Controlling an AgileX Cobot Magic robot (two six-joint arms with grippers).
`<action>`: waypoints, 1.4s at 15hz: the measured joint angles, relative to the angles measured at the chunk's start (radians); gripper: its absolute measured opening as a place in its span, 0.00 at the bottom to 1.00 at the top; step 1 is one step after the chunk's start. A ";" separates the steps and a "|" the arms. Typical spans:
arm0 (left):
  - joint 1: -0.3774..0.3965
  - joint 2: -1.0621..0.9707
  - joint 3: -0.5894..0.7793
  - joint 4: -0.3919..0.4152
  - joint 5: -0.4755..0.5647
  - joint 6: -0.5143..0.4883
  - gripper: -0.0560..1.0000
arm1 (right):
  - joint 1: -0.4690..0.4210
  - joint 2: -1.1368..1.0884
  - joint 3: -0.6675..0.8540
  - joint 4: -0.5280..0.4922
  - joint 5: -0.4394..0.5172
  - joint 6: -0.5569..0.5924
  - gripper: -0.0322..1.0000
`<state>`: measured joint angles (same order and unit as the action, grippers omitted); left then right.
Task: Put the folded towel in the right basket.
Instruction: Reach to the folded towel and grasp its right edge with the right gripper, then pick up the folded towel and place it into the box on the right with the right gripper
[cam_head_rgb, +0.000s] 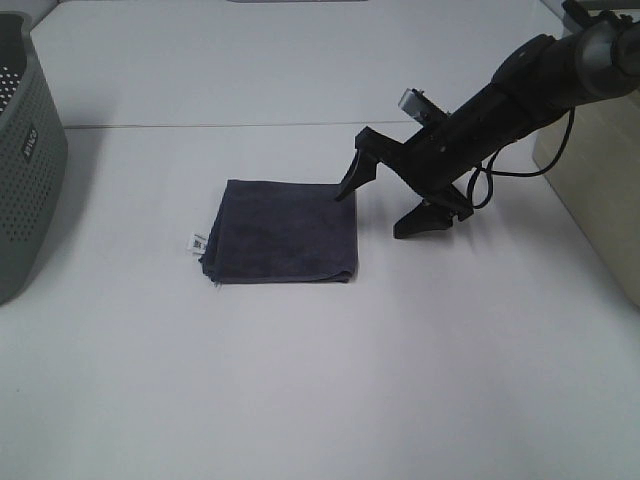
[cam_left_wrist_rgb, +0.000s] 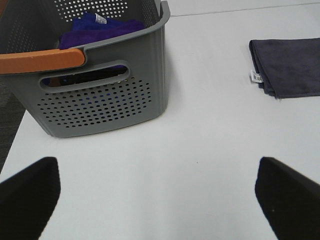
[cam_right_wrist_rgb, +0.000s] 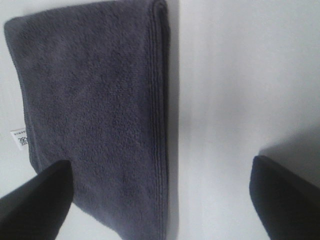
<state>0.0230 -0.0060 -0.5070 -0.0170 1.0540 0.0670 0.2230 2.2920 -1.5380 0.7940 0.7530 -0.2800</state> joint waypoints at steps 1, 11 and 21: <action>0.000 0.000 0.000 0.000 0.000 0.000 0.99 | 0.000 0.008 -0.003 0.012 0.004 0.000 0.92; 0.000 0.000 0.000 0.000 0.000 0.000 0.99 | 0.171 0.142 -0.062 0.192 -0.062 0.038 0.21; 0.000 0.000 0.000 0.000 0.000 0.000 0.99 | 0.176 0.120 -0.093 0.098 -0.037 0.041 0.08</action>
<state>0.0230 -0.0060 -0.5070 -0.0170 1.0540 0.0670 0.3990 2.4120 -1.6310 0.8920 0.7160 -0.2390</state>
